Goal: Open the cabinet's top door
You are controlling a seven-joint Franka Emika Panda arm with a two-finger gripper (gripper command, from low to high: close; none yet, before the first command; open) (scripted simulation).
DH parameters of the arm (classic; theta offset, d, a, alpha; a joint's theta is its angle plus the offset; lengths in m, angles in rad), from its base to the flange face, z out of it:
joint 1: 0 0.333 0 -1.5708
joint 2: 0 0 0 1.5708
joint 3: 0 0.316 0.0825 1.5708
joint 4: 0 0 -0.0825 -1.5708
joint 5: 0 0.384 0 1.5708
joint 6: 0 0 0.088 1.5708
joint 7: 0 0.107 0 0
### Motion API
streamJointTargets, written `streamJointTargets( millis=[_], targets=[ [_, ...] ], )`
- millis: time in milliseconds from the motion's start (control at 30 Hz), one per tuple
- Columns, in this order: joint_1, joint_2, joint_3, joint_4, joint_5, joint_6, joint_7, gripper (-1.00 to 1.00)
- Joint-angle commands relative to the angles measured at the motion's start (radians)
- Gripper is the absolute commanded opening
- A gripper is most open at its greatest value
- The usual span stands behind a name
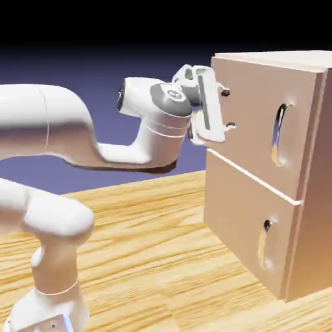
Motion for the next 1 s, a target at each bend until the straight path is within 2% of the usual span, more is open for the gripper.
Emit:
streamJointTargets(
  millis=[0, 567, 767, 800, 967],
  targets=[
    [0.016, -0.009, -0.018, 0.007, -0.044, -0.003, -0.020, 1.00],
    [0.279, -0.152, -0.326, 0.125, -0.774, -0.046, -0.357, 1.00],
    [0.452, -0.115, -0.410, 0.257, -0.793, -0.073, -0.356, 1.00],
    [0.452, -0.115, -0.410, 0.257, -0.793, -0.073, -0.356, -1.00],
    [0.311, -0.110, -0.316, 0.112, -0.740, -0.178, -0.347, -1.00]
  ],
)
